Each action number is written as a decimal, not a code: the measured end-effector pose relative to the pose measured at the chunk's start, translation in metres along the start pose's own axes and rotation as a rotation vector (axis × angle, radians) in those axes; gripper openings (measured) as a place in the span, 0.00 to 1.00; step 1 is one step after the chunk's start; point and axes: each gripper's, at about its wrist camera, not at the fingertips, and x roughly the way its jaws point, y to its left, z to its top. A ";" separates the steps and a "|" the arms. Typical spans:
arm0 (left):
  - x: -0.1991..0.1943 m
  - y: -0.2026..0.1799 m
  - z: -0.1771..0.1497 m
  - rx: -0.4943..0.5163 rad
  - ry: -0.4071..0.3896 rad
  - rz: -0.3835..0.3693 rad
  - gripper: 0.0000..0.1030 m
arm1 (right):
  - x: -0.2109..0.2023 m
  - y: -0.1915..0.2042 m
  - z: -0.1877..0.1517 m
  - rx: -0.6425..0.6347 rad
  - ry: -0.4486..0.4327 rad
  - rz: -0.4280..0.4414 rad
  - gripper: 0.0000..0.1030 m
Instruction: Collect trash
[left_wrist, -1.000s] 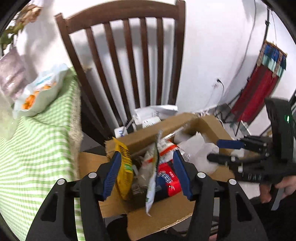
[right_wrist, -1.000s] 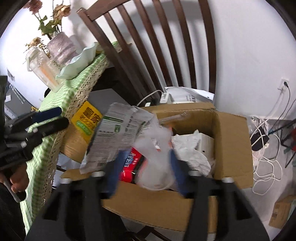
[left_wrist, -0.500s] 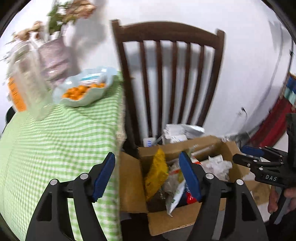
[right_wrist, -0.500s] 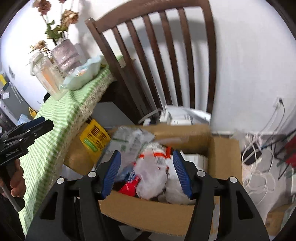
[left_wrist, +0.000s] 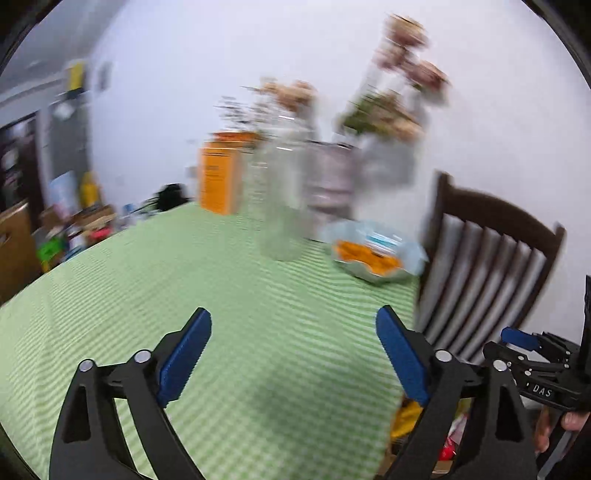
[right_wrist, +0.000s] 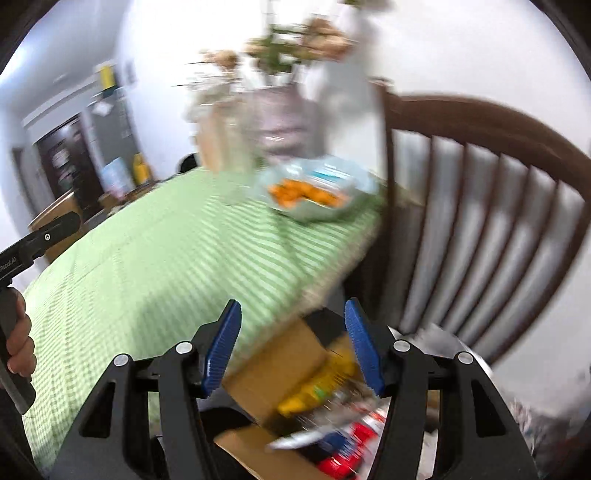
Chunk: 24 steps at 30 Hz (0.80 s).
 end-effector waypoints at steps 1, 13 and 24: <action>-0.008 0.015 -0.002 -0.030 -0.010 0.031 0.90 | 0.001 0.010 0.003 -0.017 -0.010 0.021 0.55; -0.070 0.124 -0.035 -0.162 -0.151 0.321 0.92 | 0.016 0.121 0.027 -0.140 -0.150 0.186 0.70; -0.124 0.181 -0.063 -0.176 -0.247 0.417 0.93 | 0.016 0.206 0.005 -0.211 -0.286 0.182 0.81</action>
